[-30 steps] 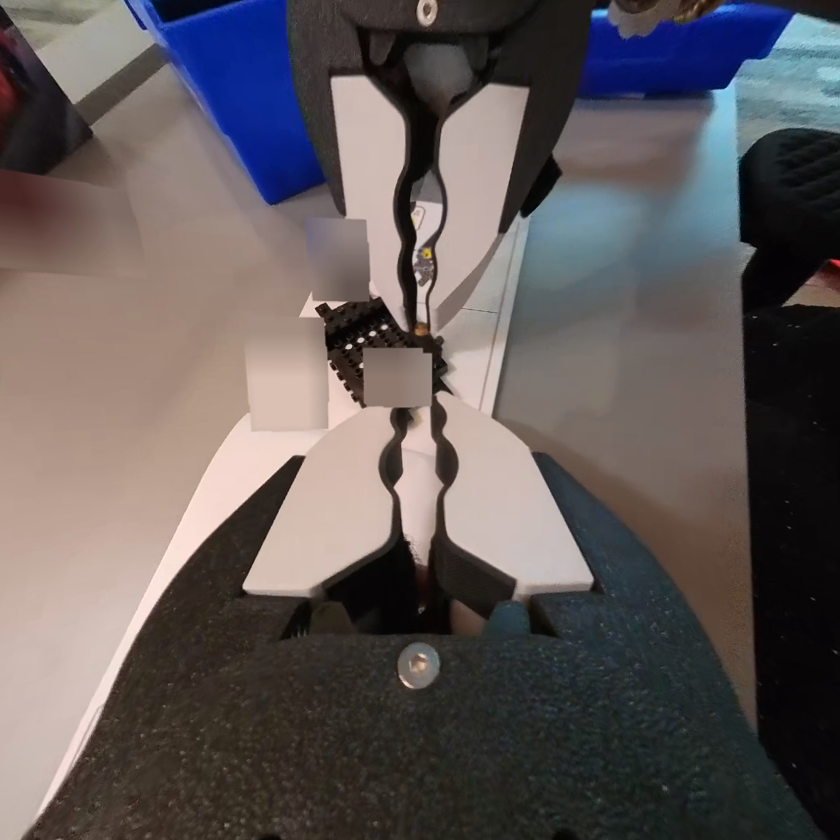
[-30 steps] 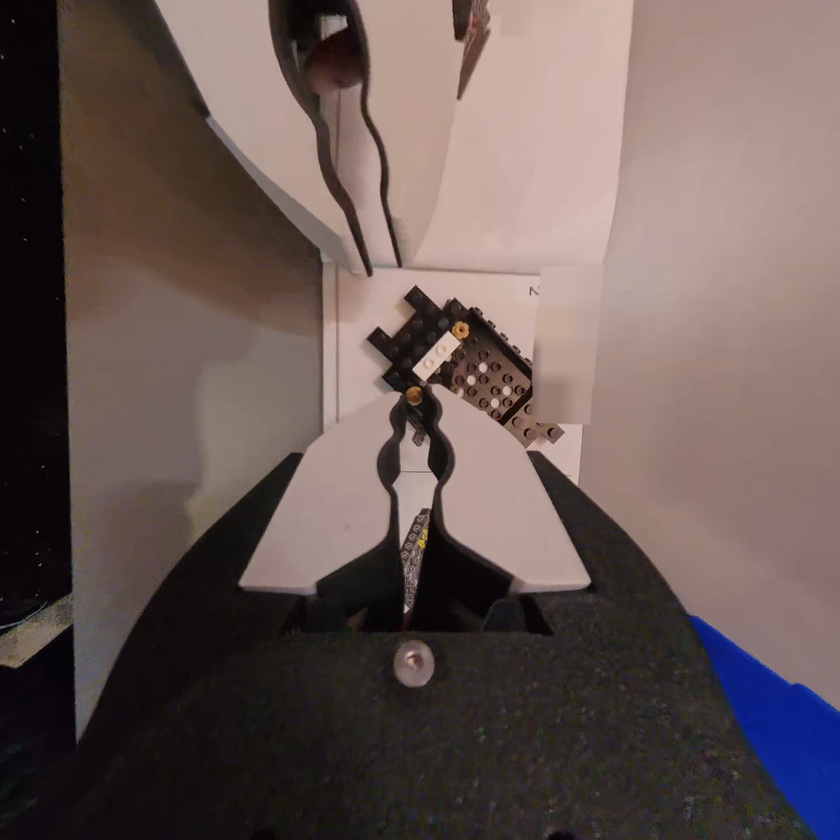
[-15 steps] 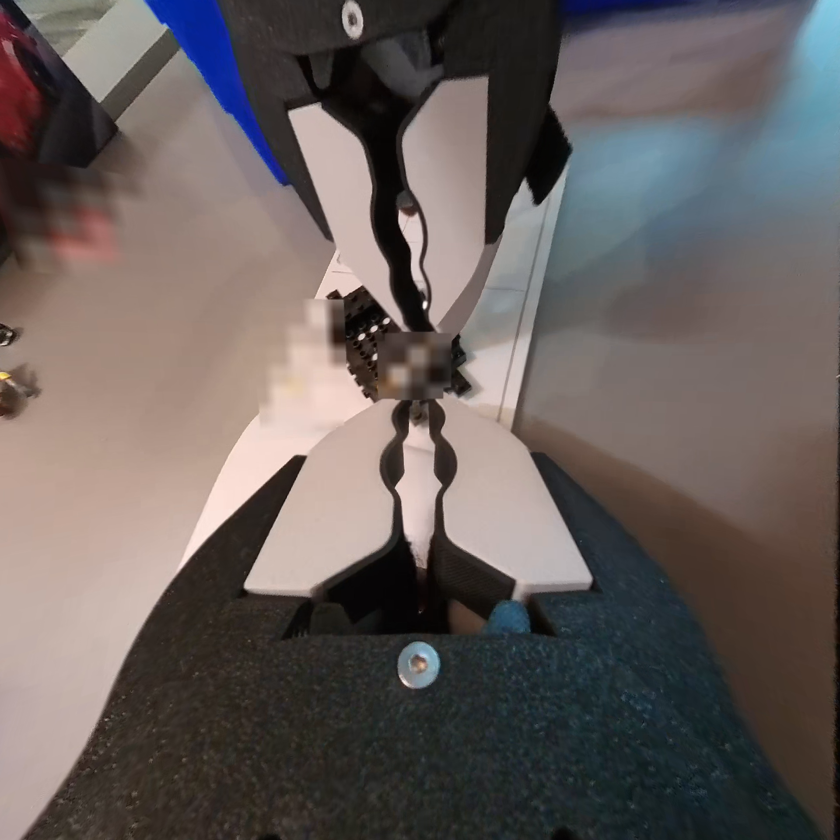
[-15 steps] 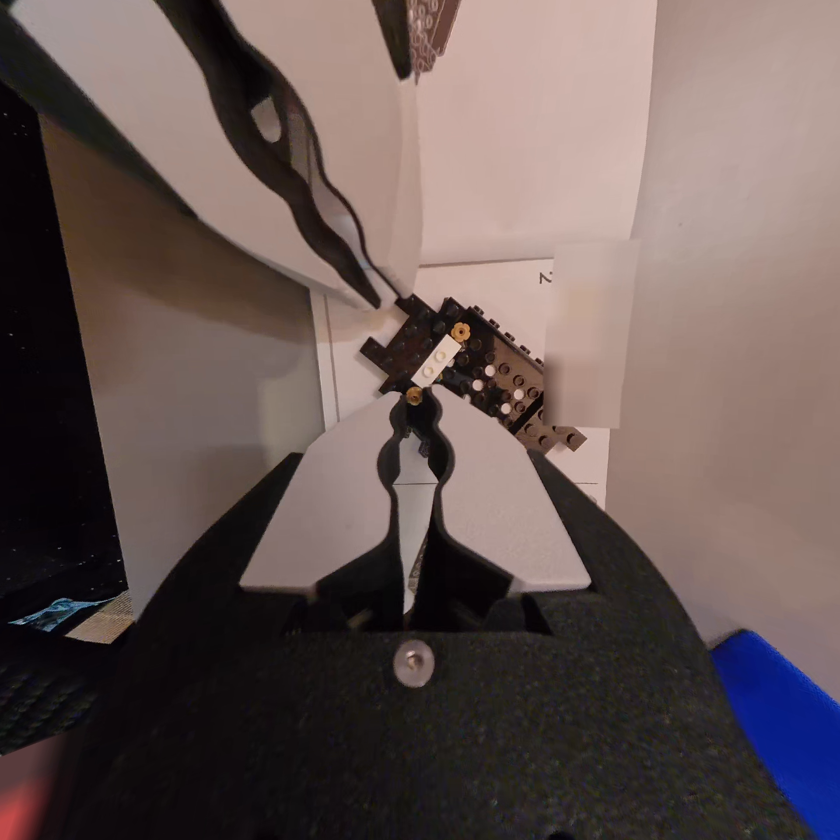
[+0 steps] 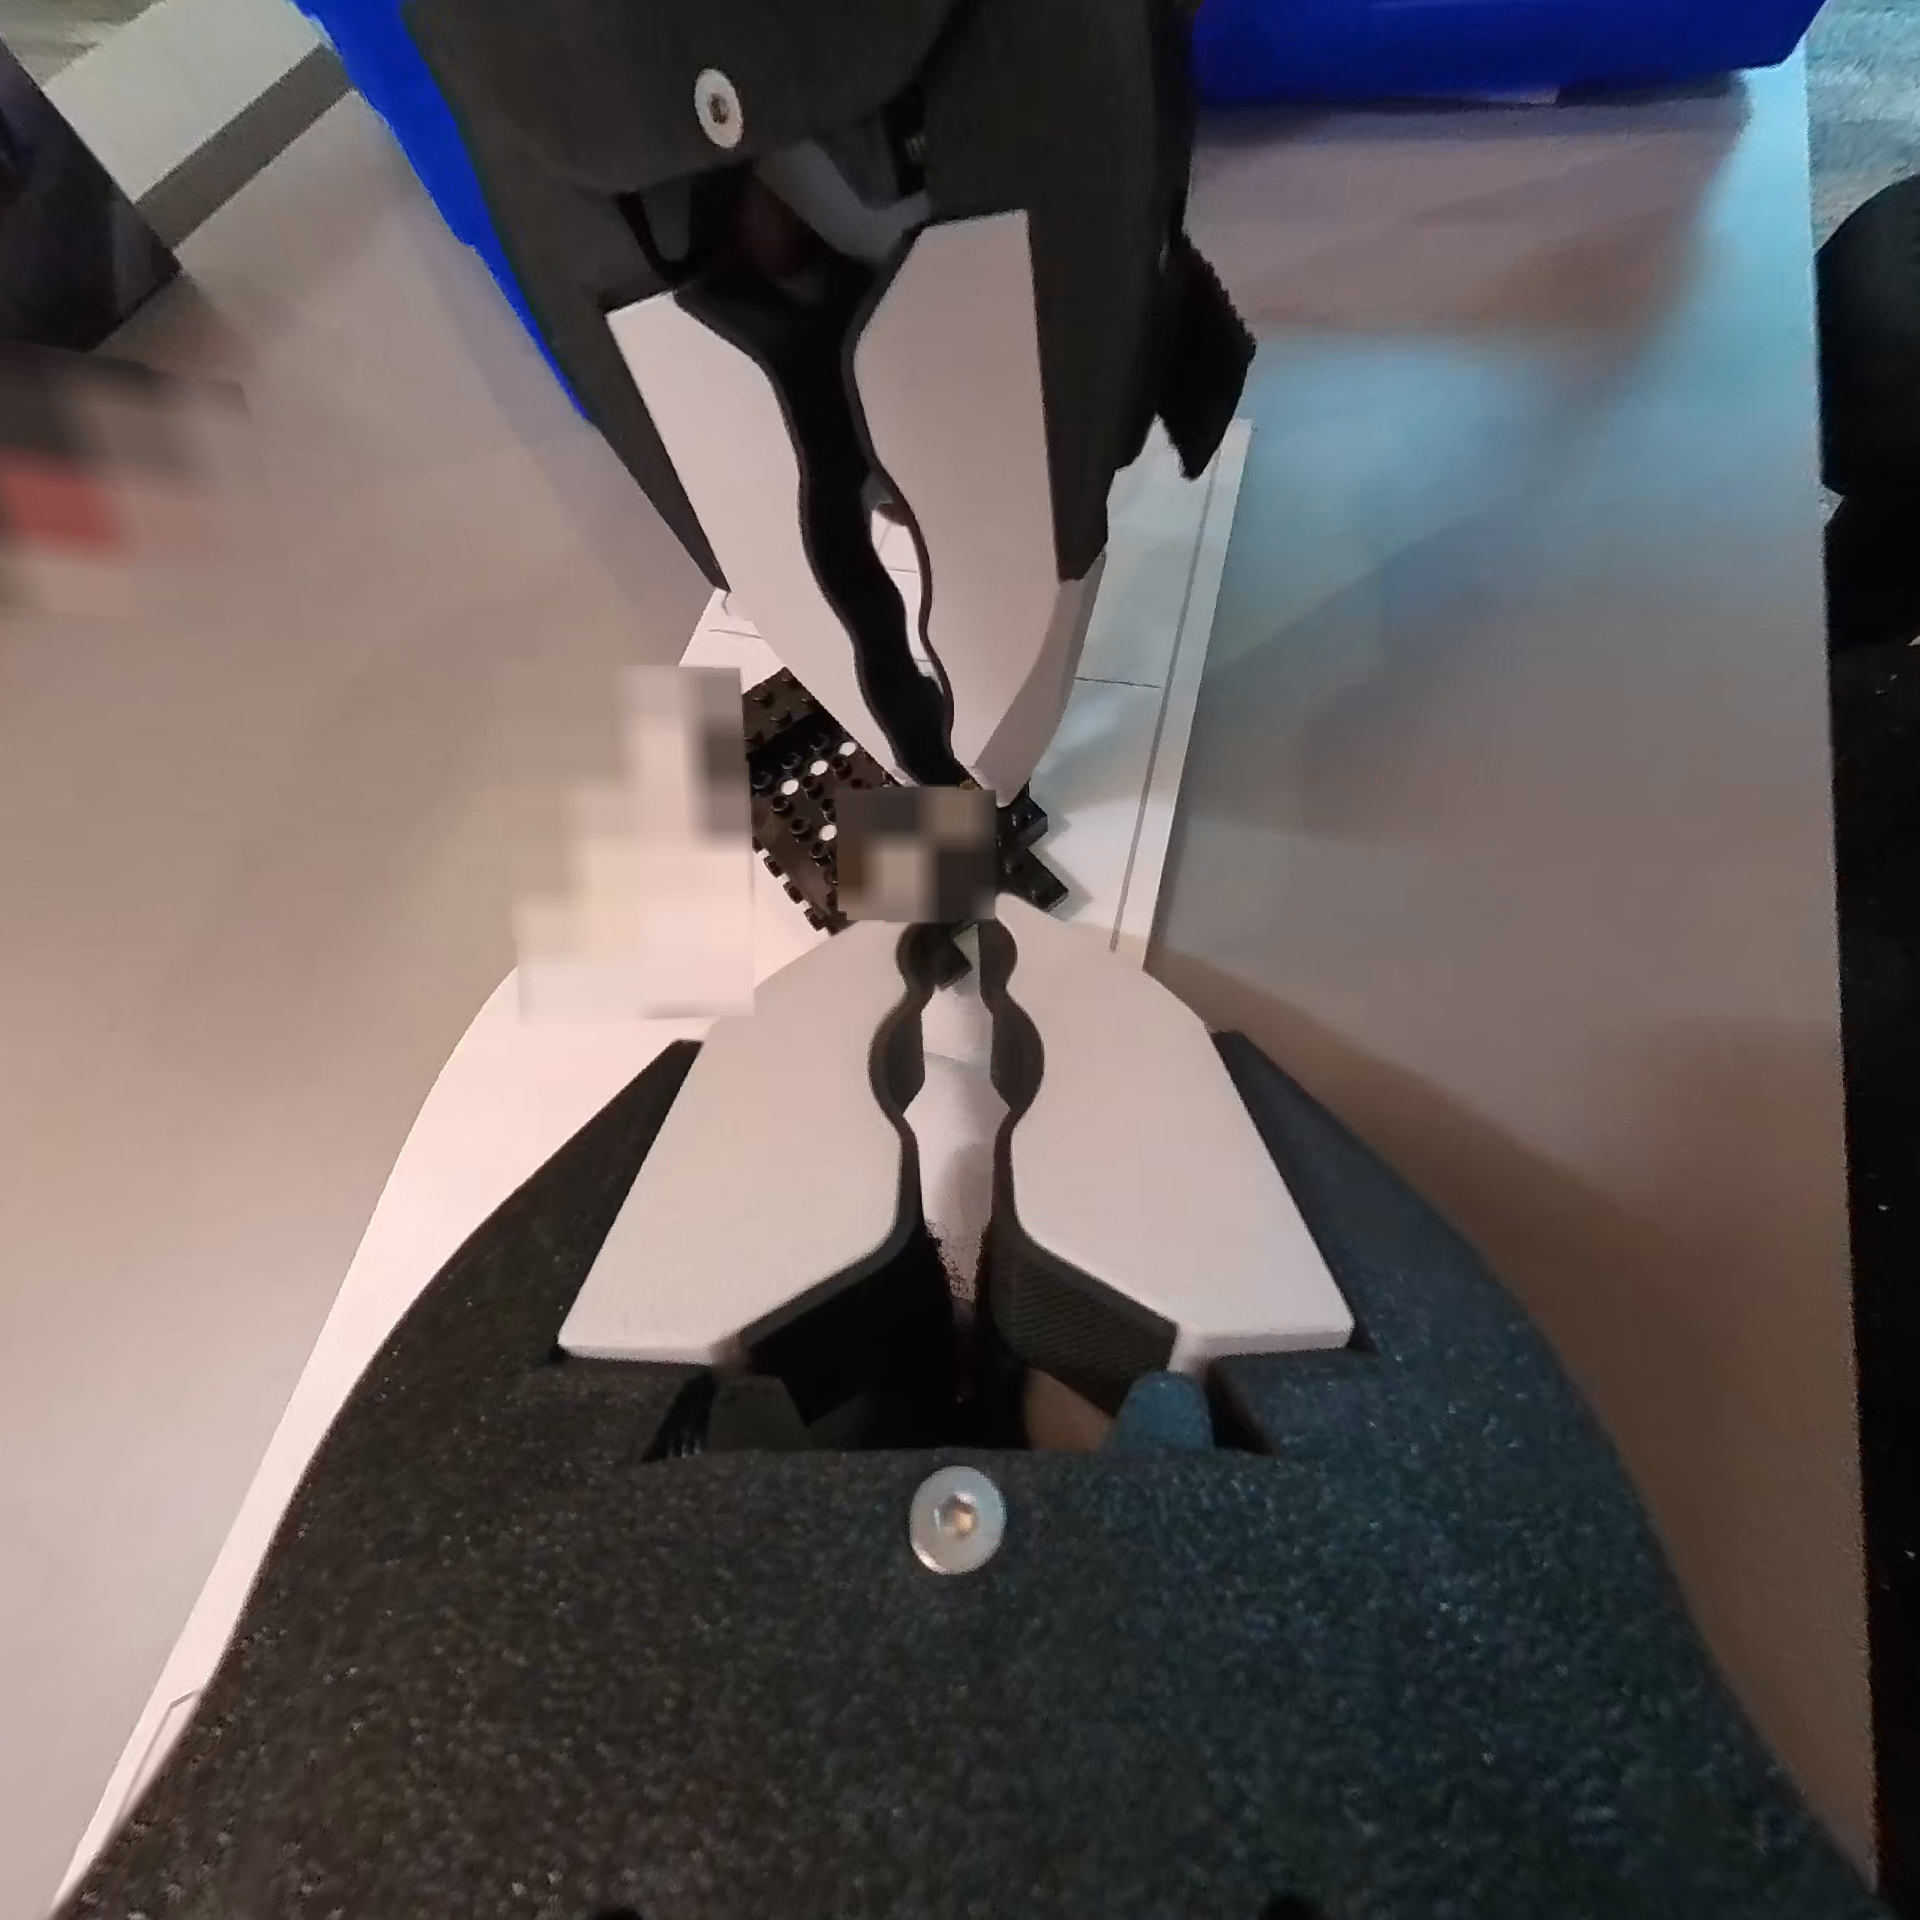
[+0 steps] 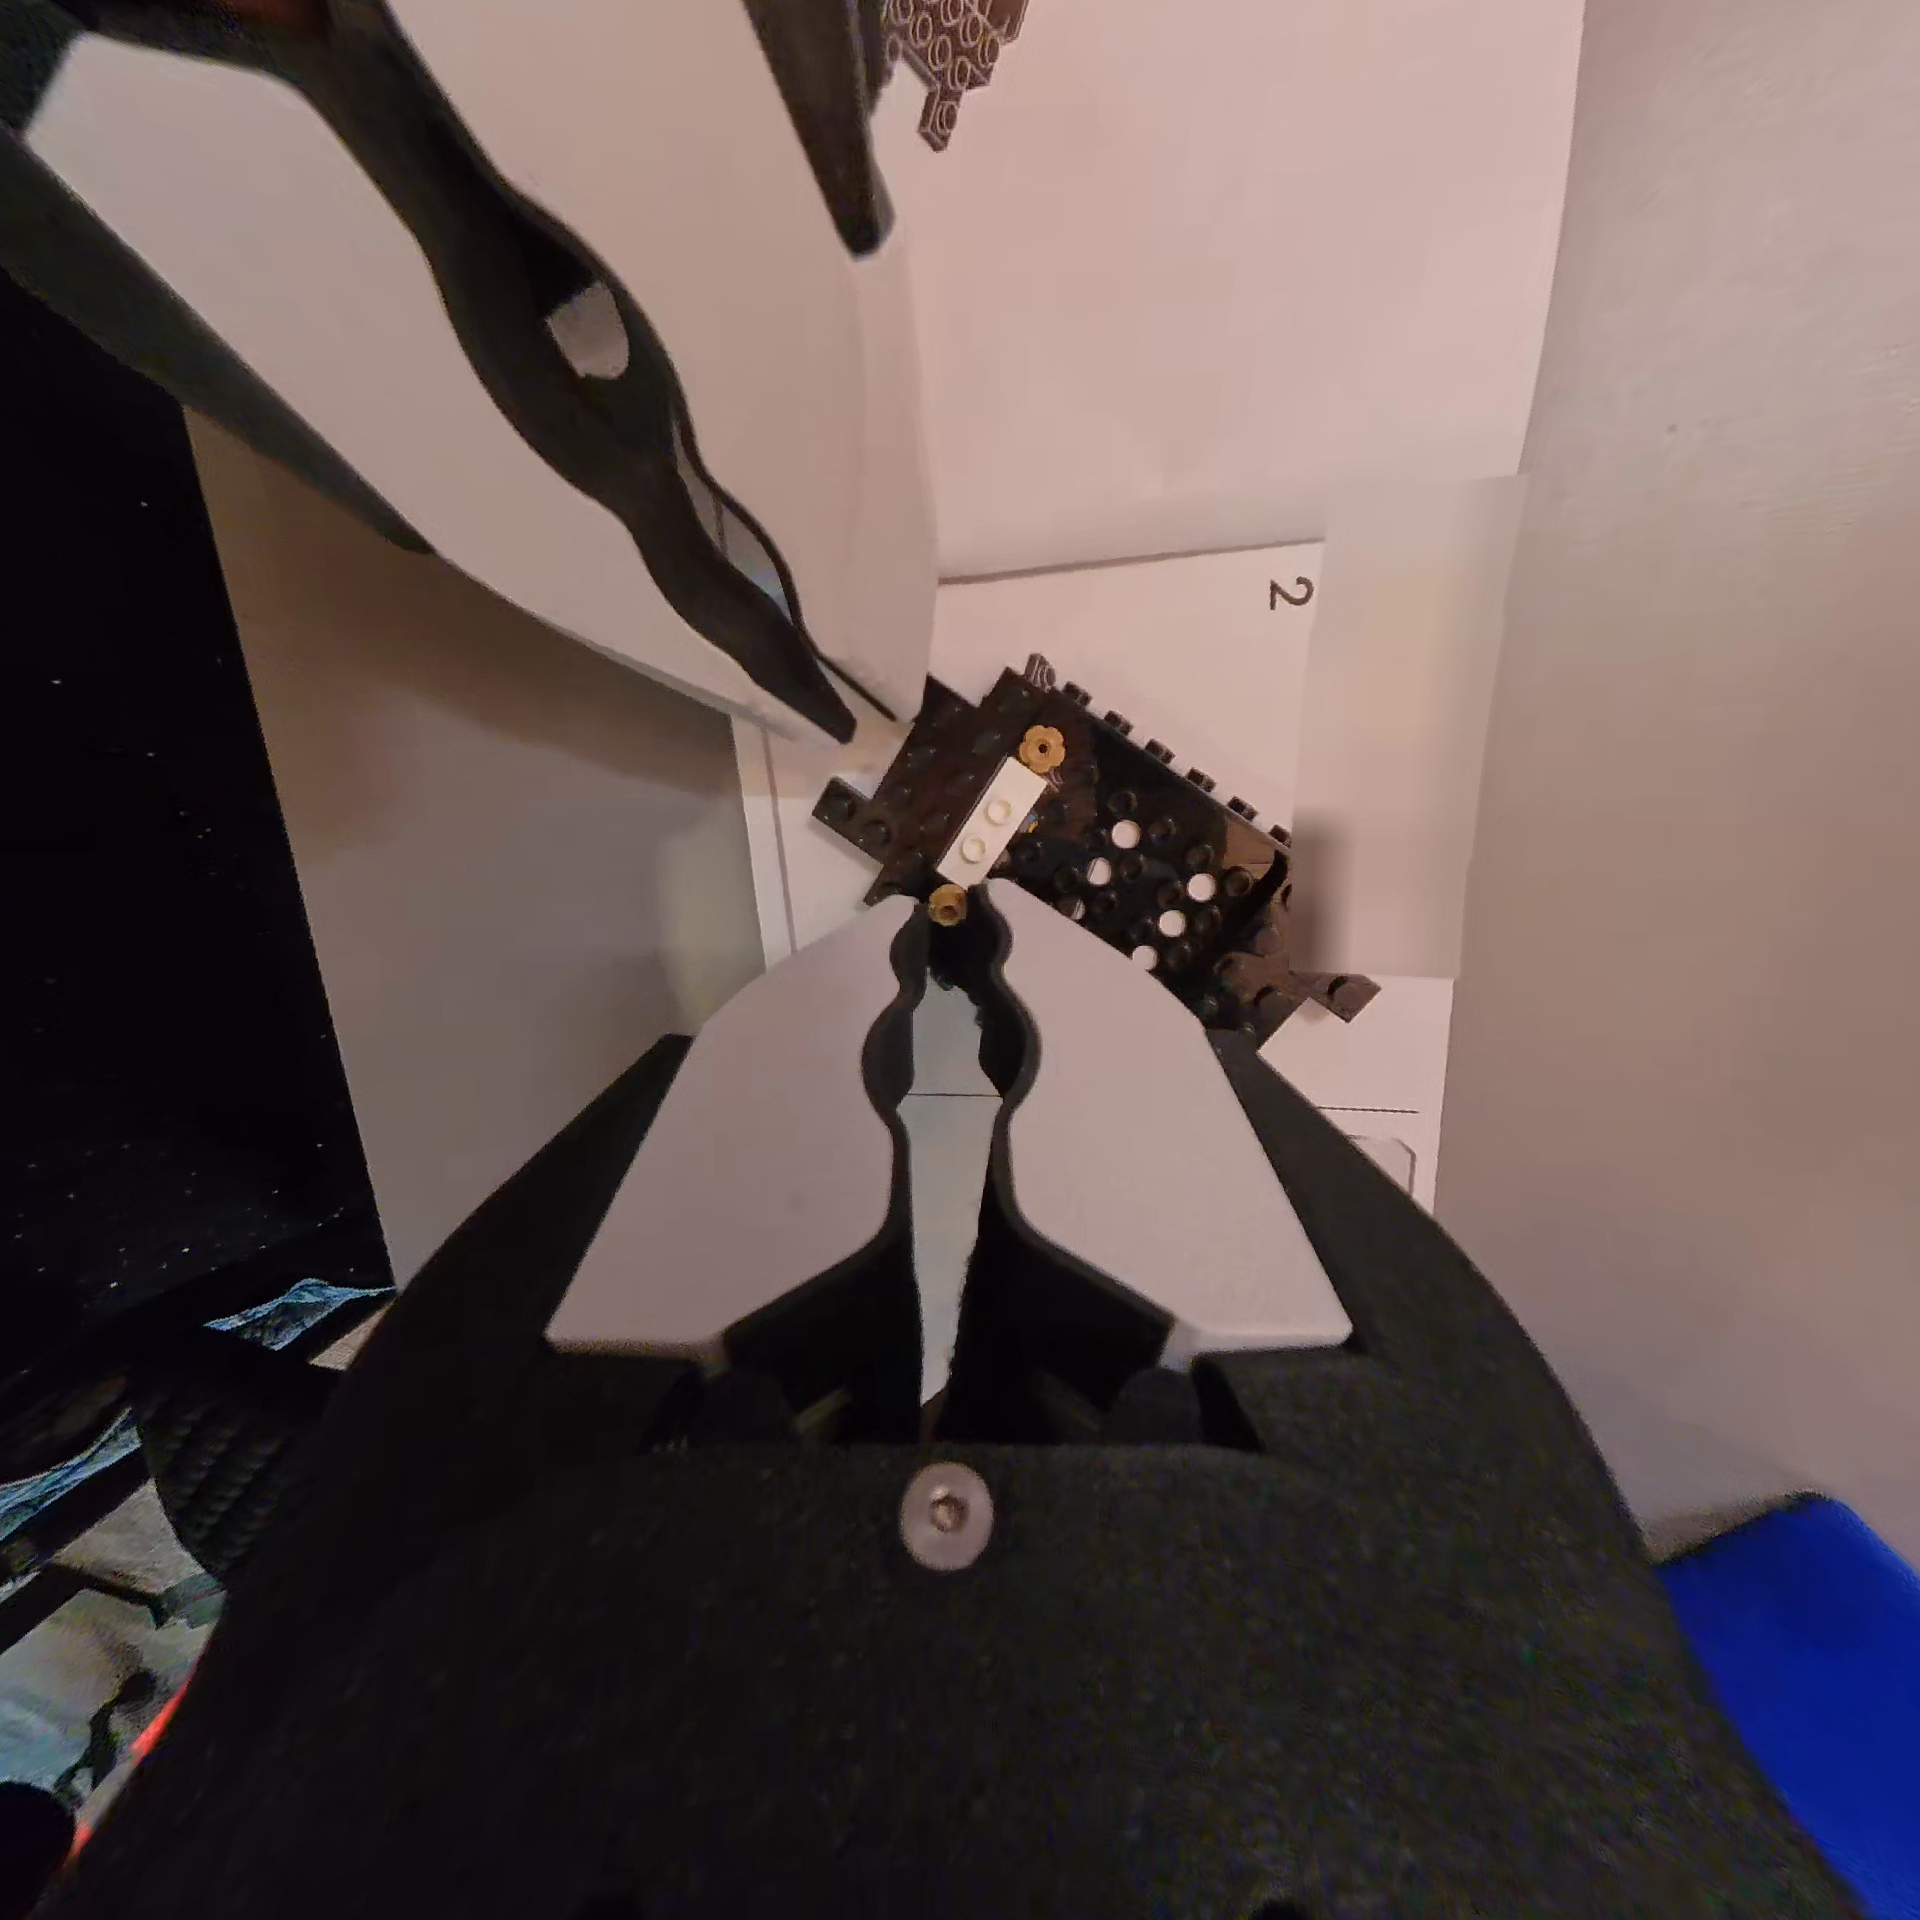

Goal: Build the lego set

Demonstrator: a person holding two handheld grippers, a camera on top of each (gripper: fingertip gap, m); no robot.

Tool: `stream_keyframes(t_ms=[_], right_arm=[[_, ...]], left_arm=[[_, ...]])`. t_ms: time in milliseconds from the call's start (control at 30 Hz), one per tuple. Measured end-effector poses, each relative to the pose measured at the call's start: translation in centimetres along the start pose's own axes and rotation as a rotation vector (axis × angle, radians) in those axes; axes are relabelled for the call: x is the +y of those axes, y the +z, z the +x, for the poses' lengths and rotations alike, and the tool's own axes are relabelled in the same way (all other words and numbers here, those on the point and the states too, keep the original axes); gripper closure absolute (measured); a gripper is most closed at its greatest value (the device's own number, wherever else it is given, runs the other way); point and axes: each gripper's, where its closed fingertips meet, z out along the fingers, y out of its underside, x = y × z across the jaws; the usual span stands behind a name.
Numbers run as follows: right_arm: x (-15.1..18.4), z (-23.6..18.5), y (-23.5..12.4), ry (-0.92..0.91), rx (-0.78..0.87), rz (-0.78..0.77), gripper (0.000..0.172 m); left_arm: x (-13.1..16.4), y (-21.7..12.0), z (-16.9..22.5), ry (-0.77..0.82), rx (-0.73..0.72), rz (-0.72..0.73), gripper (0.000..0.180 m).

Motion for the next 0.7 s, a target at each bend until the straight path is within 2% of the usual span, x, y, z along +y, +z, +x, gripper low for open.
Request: stream_keyframes(t_ms=[700], right_arm=[[0.15, -0.36, 0.02, 0.025, -0.058, -0.004, 0.161]], left_arm=[[0.4, 0.35, -0.2, 0.012, -0.015, -0.027, 0.173]])
